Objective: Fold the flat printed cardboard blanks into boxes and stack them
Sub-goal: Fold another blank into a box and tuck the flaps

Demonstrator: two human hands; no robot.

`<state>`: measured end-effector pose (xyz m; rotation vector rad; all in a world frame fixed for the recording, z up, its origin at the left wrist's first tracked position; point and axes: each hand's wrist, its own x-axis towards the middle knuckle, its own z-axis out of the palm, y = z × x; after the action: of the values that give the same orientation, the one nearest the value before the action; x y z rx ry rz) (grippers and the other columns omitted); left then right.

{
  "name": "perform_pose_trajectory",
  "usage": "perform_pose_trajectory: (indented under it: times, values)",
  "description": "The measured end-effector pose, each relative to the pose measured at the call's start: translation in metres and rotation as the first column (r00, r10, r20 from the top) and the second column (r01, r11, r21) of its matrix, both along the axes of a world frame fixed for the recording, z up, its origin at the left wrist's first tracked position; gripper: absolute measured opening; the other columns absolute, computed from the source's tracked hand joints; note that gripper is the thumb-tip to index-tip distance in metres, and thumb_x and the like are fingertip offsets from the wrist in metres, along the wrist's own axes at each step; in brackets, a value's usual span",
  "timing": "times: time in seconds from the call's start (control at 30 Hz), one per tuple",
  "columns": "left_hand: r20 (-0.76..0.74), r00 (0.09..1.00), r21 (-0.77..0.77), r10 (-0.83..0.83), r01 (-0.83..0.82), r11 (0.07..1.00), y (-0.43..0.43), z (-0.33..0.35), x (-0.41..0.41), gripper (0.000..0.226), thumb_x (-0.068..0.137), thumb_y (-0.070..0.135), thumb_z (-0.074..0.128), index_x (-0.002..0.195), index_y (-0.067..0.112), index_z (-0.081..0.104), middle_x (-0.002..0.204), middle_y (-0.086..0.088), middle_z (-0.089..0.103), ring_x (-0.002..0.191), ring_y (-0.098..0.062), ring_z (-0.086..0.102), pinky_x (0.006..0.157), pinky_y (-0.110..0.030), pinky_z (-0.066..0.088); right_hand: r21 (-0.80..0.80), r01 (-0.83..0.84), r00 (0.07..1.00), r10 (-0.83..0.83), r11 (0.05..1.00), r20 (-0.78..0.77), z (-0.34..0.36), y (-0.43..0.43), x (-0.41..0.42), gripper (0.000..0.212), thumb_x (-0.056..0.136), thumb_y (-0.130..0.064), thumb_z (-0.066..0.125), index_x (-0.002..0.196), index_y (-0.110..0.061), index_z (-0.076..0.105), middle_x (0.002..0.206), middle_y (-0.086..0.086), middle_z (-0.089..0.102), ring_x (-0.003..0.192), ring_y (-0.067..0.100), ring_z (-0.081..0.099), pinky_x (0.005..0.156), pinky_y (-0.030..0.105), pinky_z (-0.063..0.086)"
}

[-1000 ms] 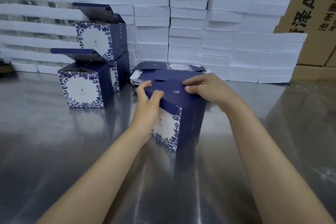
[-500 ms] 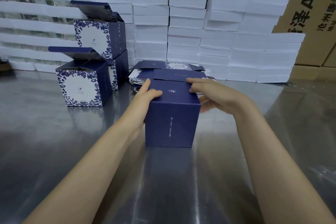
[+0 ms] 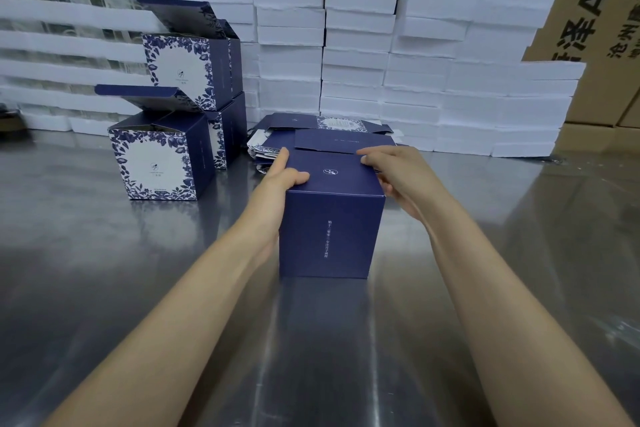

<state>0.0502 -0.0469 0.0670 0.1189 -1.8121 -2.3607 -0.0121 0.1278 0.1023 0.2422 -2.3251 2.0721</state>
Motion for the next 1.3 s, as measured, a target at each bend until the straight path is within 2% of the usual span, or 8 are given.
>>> perform_pose_trajectory:
  times: [0.27,0.37,0.47,0.63,0.8,1.13,1.2,1.3]
  values:
    - [-0.124,0.987,0.021,-0.1,0.104,0.994,-0.012,-0.012,0.001,0.058,0.076,0.03,0.065,0.134,0.034,0.056,0.124,0.009,0.067,0.112,-0.01,0.064,0.085,-0.022,0.054,0.053,-0.021,0.998,0.018,0.998,0.066,0.01,0.01,0.002,0.008,0.09,-0.007,0.061,0.084,-0.006,0.066,0.076,0.007,0.055,0.047,0.01,0.044,0.044,0.014,0.042]
    - [-0.235,0.919,-0.055,0.316,-0.337,0.94,-0.021,-0.015,-0.01,0.033,0.089,0.031,0.068,0.121,0.026,0.063,0.124,0.007,0.063,0.115,-0.008,0.059,0.098,-0.019,0.043,0.319,-0.106,0.992,0.078,0.942,0.1,0.024,0.031,0.008,0.021,0.086,-0.018,0.071,0.071,-0.014,0.056,0.068,0.001,0.058,0.043,0.009,0.043,0.042,0.015,0.039]
    - [-0.328,0.782,-0.256,0.53,-0.614,0.747,-0.035,-0.019,-0.013,0.022,0.09,0.028,0.068,0.109,0.033,0.059,0.118,0.003,0.052,0.082,-0.001,0.055,0.086,-0.013,0.044,0.533,-0.217,0.975,0.159,0.818,0.152,0.039,0.049,0.017,0.025,0.081,-0.033,0.075,0.069,-0.016,0.061,0.066,-0.007,0.066,0.048,0.008,0.045,0.043,0.014,0.039]
    - [-0.179,0.934,-0.107,0.31,-0.331,0.937,-0.031,-0.008,-0.01,0.014,0.097,0.026,0.054,0.093,0.022,0.067,0.094,0.003,0.07,0.063,0.0,0.061,0.057,-0.016,0.044,0.472,-0.274,0.959,0.205,0.838,0.193,0.04,0.045,0.021,0.038,0.083,-0.024,0.075,0.118,-0.023,0.062,0.105,-0.003,0.062,0.07,0.015,0.067,0.067,0.025,0.059]
    - [-0.166,0.983,-0.246,0.084,-0.124,0.961,-0.014,-0.007,-0.007,0.058,0.084,0.062,0.054,0.13,0.027,0.059,0.131,0.013,0.06,0.116,0.001,0.056,0.105,-0.027,0.04,0.215,-0.364,0.924,0.322,0.906,0.208,0.031,0.025,0.022,0.067,0.085,-0.009,0.072,0.142,-0.024,0.041,0.116,-0.002,0.058,0.084,0.02,0.072,0.065,0.025,0.058]
    - [-0.076,0.992,-0.216,0.098,-0.112,0.97,0.0,-0.009,-0.004,0.047,0.093,0.041,0.058,0.138,0.033,0.045,0.13,0.006,0.059,0.118,-0.012,0.057,0.11,-0.039,0.038,0.188,-0.405,0.896,0.346,0.895,0.279,0.026,0.012,0.02,0.069,0.082,-0.01,0.071,0.143,-0.027,0.042,0.094,0.003,0.057,0.076,0.026,0.064,0.071,0.034,0.06]
    - [-0.177,0.967,-0.348,0.185,-0.237,0.907,0.004,-0.011,-0.003,0.053,0.096,0.039,0.056,0.145,0.028,0.037,0.143,0.003,0.045,0.13,-0.013,0.045,0.113,-0.03,0.03,0.186,-0.391,0.897,0.328,0.901,0.296,0.025,0.012,0.018,0.064,0.082,-0.012,0.071,0.139,-0.03,0.047,0.108,0.003,0.057,0.078,0.025,0.063,0.072,0.035,0.06]
    - [-0.62,0.771,-0.573,0.145,-0.571,0.588,0.01,-0.01,0.006,0.036,0.099,0.015,0.049,0.136,0.016,0.052,0.14,0.005,0.043,0.134,-0.015,0.034,0.112,-0.037,0.025,0.193,-0.373,0.904,0.308,0.908,0.298,0.023,0.01,0.017,0.057,0.082,-0.015,0.068,0.133,-0.034,0.051,0.127,0.002,0.051,0.083,0.027,0.062,0.071,0.033,0.059]
